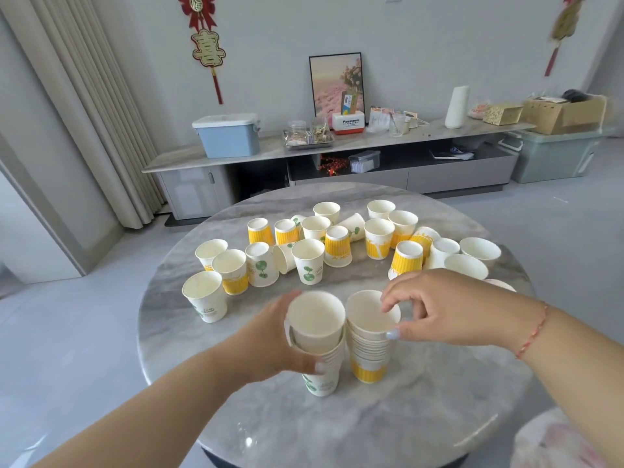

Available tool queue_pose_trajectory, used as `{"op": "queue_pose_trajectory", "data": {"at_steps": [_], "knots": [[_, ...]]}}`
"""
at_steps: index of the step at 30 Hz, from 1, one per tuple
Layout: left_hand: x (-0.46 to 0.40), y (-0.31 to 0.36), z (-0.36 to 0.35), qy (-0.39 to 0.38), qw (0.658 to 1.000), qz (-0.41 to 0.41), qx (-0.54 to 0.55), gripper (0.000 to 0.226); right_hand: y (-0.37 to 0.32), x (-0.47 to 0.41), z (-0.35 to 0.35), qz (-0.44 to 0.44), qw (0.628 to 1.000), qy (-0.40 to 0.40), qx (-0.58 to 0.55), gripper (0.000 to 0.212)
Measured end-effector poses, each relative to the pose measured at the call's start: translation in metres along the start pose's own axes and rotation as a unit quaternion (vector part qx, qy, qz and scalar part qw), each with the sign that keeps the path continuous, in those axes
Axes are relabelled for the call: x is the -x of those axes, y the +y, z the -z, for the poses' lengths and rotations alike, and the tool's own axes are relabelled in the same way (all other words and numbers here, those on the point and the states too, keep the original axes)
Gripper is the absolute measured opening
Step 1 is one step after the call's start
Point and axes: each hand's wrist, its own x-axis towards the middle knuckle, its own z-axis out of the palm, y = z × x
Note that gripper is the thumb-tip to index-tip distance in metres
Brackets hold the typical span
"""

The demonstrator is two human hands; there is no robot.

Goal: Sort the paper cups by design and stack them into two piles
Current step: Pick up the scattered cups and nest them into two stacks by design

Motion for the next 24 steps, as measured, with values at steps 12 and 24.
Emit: {"op": "queue_pose_trajectory", "data": {"at_steps": [12,24], "knots": [[-0.053,-0.039,0.063,0.241,0.96,0.127,-0.065,0.081,0.037,-0.084,0.004,-0.059,0.99,0.112,-0.055,0.024],[-0.13,-0.085,0.103,0.255,0.852,0.224,-0.399,0.071,0.037,-0.206,-0.052,-0.011,0.998,-0.067,0.001,0.047]]}}
